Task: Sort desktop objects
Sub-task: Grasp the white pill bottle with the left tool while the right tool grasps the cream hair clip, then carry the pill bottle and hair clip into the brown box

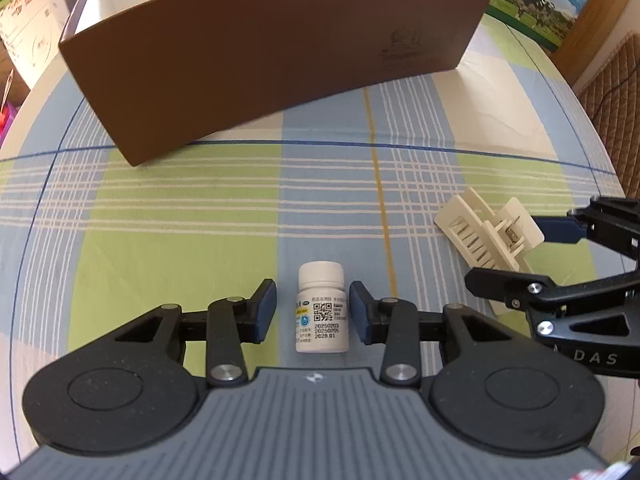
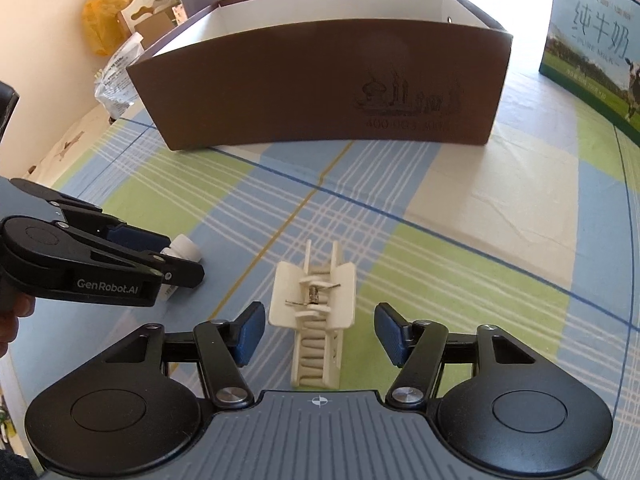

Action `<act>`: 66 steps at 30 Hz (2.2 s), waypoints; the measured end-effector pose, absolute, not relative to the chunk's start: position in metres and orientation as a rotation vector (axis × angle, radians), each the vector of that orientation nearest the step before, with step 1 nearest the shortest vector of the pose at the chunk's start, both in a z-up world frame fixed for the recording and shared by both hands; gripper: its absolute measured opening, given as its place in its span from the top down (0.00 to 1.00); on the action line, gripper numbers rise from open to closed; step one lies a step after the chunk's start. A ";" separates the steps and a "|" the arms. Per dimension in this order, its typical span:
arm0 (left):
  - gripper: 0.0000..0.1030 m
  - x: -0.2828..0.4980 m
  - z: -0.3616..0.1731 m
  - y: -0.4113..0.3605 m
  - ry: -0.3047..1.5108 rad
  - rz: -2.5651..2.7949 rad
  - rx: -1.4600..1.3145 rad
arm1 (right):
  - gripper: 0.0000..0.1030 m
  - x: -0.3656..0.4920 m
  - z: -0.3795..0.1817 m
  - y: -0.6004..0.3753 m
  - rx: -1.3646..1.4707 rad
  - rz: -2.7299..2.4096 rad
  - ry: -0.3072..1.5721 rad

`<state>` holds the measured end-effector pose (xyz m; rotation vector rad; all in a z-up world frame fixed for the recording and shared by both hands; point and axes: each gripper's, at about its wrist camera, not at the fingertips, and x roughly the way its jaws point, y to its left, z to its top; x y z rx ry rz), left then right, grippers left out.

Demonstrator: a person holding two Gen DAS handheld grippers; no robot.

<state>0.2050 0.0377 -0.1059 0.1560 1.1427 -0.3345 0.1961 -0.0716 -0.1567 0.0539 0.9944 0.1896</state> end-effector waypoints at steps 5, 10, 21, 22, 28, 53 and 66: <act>0.78 0.203 -0.106 0.036 1.129 -0.330 0.189 | 0.47 0.196 -0.158 -0.068 0.028 0.195 0.983; 0.78 0.201 -0.106 0.037 1.129 -0.332 0.178 | 0.63 0.197 -0.159 -0.068 0.020 0.201 0.983; 0.78 0.198 -0.101 0.044 1.123 -0.317 0.136 | 0.63 0.193 -0.150 -0.070 0.031 0.199 0.955; 0.78 0.197 -0.100 0.045 1.119 -0.315 0.132 | 0.63 0.193 -0.149 -0.070 0.032 0.200 0.953; 0.78 0.198 -0.090 0.049 1.101 -0.307 0.114 | 0.63 0.191 -0.142 -0.069 0.032 0.205 0.933; 0.78 0.204 -0.031 0.053 0.959 -0.319 0.043 | 0.63 0.203 -0.091 -0.070 0.061 0.255 0.800; 0.78 0.220 -0.007 0.054 0.897 -0.314 0.032 | 0.63 0.226 -0.062 -0.075 0.077 0.278 0.719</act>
